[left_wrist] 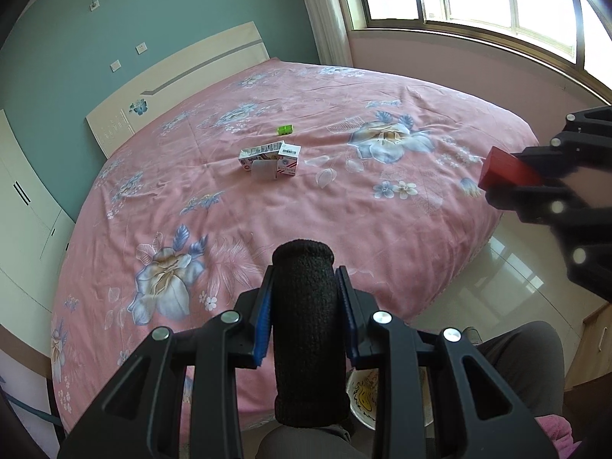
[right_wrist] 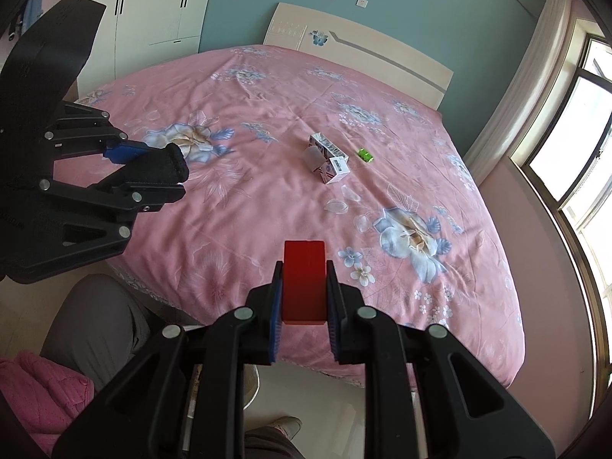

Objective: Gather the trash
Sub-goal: 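Carry foam tube with left tool while right tool carries red block to wastebasket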

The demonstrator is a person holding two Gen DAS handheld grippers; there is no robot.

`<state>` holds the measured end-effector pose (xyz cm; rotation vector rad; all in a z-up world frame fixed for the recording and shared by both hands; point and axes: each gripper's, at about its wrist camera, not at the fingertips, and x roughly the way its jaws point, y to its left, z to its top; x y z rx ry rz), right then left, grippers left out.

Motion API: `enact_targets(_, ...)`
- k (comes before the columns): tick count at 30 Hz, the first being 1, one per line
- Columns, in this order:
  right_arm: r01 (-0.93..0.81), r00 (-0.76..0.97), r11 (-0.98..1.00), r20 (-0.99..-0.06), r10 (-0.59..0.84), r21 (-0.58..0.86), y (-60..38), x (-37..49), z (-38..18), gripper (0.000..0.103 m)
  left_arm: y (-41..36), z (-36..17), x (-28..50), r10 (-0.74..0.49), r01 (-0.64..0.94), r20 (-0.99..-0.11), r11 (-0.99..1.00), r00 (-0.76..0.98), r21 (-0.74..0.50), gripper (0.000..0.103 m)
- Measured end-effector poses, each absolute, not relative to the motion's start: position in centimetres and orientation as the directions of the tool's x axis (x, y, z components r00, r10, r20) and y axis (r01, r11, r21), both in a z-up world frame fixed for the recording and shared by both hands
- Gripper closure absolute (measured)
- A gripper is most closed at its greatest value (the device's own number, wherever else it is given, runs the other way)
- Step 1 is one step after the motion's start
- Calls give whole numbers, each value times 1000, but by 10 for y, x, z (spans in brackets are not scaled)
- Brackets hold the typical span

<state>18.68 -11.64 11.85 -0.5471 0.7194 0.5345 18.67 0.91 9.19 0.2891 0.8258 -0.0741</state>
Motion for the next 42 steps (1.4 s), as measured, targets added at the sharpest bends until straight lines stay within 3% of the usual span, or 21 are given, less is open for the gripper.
enact_targets(25,-701,386,698,-901,199,-146,-107,185,-48,82,-4,-60,184,10,266,-900,954,437,140,70)
enact_targets(42,-701,204,713,-966,162,-28,-112,186,-155,82,-29,-160,186,-36,286,-969,957,245,36,70)
